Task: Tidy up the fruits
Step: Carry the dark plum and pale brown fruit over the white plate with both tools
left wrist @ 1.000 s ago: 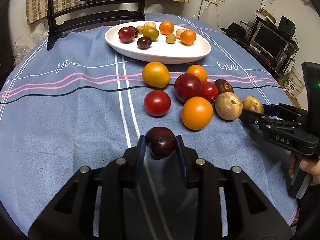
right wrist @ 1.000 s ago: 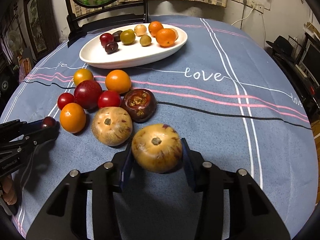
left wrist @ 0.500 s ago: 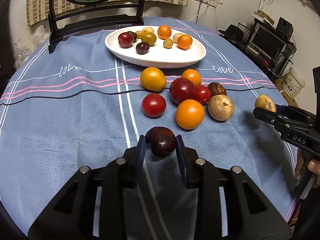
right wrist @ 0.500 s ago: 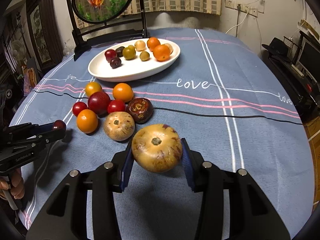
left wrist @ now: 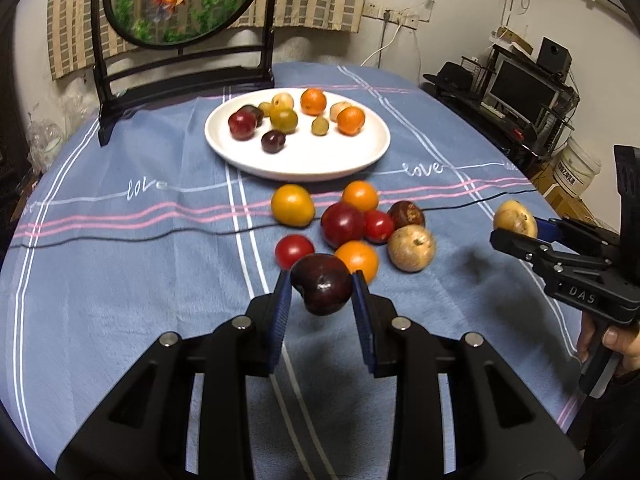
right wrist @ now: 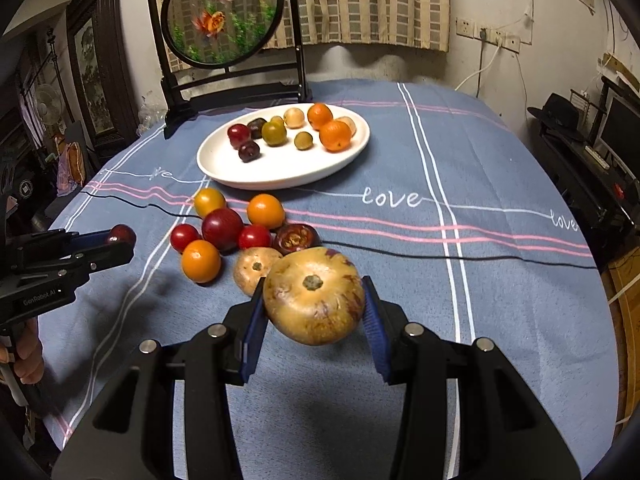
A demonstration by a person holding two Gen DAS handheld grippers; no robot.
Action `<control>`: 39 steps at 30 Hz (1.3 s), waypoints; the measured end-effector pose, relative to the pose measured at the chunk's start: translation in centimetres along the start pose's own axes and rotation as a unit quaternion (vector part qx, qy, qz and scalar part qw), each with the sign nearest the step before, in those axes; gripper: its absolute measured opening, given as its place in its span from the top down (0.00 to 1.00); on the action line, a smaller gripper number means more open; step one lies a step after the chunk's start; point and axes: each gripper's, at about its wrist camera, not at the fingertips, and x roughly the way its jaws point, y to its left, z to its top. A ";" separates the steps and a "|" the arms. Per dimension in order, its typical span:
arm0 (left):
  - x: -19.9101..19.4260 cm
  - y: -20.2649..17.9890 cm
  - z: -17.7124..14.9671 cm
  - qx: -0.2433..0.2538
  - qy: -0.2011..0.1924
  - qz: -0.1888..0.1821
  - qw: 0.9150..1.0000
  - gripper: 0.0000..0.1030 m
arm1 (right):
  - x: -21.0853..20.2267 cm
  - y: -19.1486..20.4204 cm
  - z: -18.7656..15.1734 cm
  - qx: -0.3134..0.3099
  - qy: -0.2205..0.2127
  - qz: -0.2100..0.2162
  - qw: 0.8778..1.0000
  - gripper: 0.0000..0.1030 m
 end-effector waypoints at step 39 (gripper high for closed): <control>9.8 5.9 14.6 -0.028 0.000 0.036 0.999 0.69 | 11.5 2.6 17.0 -0.023 -0.028 0.050 0.998 0.56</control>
